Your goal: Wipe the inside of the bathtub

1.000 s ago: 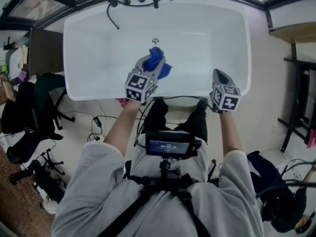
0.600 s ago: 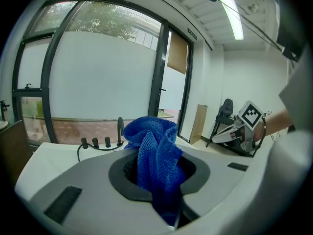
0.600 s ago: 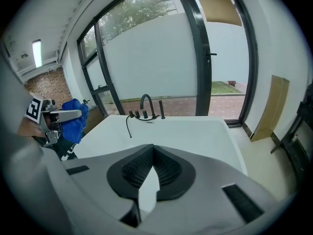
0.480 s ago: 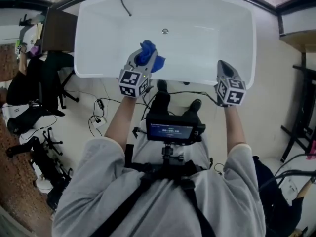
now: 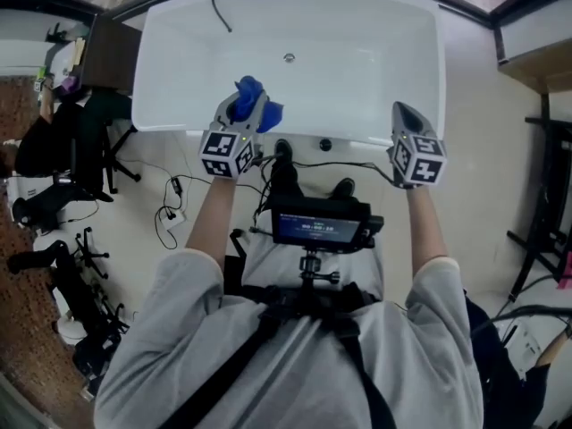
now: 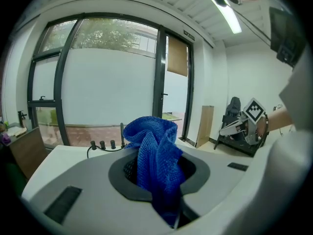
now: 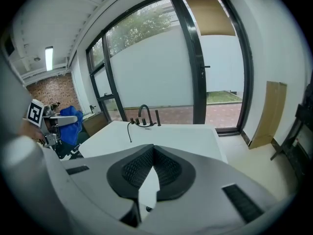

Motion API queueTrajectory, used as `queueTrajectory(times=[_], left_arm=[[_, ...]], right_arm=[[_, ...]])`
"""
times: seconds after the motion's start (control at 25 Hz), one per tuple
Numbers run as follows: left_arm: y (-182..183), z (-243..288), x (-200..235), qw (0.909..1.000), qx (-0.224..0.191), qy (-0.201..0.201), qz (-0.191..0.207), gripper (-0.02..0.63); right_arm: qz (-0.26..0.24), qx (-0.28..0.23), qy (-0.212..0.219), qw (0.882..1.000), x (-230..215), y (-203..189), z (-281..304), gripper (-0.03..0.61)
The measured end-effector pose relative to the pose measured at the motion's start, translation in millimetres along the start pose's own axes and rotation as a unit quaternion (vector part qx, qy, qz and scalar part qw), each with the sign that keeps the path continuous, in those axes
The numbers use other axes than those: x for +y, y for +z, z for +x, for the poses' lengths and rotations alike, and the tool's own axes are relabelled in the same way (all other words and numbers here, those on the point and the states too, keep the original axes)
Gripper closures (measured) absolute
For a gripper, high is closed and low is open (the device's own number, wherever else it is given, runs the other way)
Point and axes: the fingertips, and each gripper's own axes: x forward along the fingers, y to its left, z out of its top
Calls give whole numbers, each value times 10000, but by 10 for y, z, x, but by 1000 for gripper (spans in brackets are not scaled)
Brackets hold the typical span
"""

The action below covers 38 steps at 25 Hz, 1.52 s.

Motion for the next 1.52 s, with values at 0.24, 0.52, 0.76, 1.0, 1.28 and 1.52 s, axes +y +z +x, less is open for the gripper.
queueTrajectory(times=[0.24, 0.52, 0.76, 1.0, 1.28, 1.52], left_arm=[[8, -143, 93, 9998, 99, 133, 57, 531], [-42, -195, 59, 9998, -26, -37, 170, 531], [-26, -527, 267, 9997, -32, -206, 116, 531], [-154, -706, 259, 9997, 18, -217, 91, 531], [-215, -859, 296, 9999, 43, -113, 72, 531], [-226, -912, 316, 10000, 46, -42, 37, 531]], right_arm=[[-73, 112, 114, 9998, 99, -92, -11, 569], [74, 13, -262, 9996, 35, -319, -213, 569], [95, 105, -354, 9993, 534, -308, -378, 569], [94, 192, -329, 9992, 648, -446, -399, 569], [-68, 286, -279, 9992, 712, -499, -339, 569], [-131, 284, -232, 9992, 742, -458, -316, 569]])
